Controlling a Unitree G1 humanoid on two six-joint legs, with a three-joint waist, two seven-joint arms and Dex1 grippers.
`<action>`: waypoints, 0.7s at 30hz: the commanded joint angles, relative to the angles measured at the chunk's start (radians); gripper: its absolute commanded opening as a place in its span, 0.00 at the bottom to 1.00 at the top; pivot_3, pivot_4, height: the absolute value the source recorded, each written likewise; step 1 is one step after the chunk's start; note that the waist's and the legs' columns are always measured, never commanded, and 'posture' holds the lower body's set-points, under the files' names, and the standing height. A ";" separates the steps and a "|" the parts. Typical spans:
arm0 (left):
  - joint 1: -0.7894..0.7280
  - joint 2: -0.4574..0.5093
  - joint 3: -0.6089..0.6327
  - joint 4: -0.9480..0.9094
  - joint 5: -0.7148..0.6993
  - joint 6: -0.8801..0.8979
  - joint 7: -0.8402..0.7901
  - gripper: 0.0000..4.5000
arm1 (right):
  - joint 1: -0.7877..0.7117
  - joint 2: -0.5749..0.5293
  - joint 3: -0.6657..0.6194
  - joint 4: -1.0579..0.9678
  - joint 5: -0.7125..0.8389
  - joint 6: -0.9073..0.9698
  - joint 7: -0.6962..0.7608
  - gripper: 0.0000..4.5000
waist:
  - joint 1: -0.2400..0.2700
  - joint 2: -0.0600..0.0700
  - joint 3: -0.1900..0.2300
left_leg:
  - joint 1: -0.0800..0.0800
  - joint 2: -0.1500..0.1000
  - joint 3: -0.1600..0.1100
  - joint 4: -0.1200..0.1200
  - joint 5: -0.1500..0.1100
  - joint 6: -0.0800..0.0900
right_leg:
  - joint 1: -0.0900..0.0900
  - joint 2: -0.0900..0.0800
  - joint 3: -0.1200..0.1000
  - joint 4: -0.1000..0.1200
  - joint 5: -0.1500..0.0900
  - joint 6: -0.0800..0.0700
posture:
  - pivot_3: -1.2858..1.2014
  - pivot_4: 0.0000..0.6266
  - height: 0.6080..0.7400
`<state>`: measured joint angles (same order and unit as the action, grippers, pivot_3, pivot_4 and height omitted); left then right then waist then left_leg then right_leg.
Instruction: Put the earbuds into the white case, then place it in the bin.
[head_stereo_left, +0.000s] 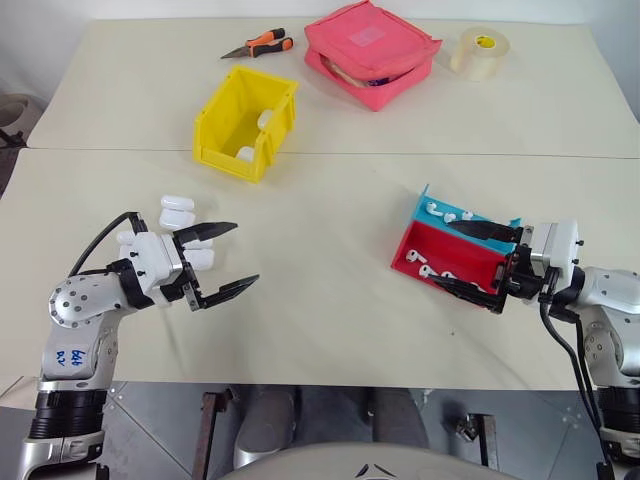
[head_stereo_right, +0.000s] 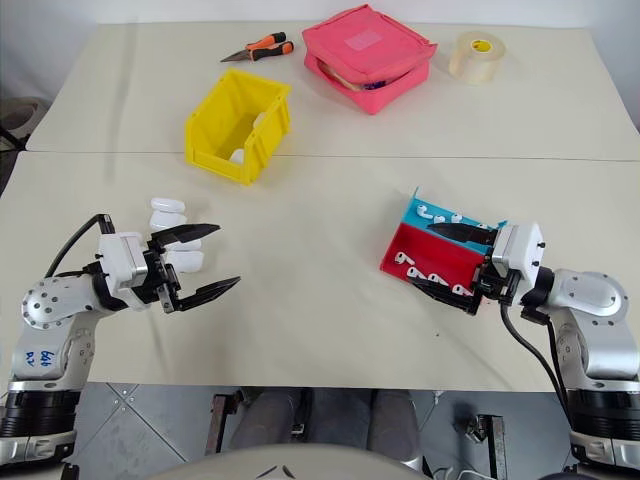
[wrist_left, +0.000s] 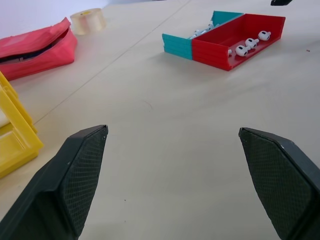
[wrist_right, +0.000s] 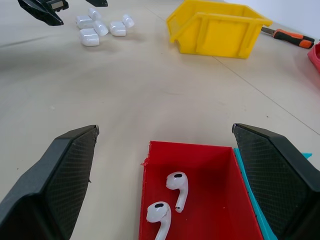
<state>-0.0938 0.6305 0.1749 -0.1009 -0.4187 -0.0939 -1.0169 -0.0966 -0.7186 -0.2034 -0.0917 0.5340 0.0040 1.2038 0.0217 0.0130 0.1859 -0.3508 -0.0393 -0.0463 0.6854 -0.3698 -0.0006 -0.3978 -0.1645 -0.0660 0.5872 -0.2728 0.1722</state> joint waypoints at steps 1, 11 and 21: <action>0.002 -0.003 0.030 -0.019 0.018 -0.018 0.051 0.99 | -0.008 0.003 -0.006 -0.014 0.007 -0.018 0.010 1.00 | 0.000 0.000 0.000 | 0.000 0.000 0.000 0.000 0.000 0.000 | 0.000 0.000 0.000 0.000 0.000 0.000 | 0.52 0.24 1.00; 0.286 -0.114 0.242 -0.224 -0.006 0.058 0.339 0.99 | -0.093 0.133 0.133 -0.076 0.015 -0.019 0.001 1.00 | -0.025 0.000 0.000 | 0.000 0.001 -0.003 0.000 0.000 -0.001 | 0.000 0.000 0.000 0.000 0.000 0.000 | 0.52 0.24 1.00; 0.582 -0.267 0.379 -0.366 0.039 0.217 0.627 0.99 | -0.222 0.286 0.218 -0.072 0.000 -0.059 -0.031 1.00 | -0.008 -0.001 0.000 | 0.000 0.001 -0.009 0.000 -0.001 -0.001 | 0.000 0.000 0.000 -0.001 0.000 0.000 | 0.52 0.24 1.00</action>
<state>0.4631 0.3684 0.5231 -0.4185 -0.3845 0.0862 -0.4327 -0.3105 -0.4436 0.0158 -0.1483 0.5332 -0.0276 1.1767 0.0140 0.0120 0.1860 -0.3508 -0.0386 -0.0557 0.6854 -0.3708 -0.0016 -0.3980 -0.1645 -0.0654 0.5861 -0.2729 0.1719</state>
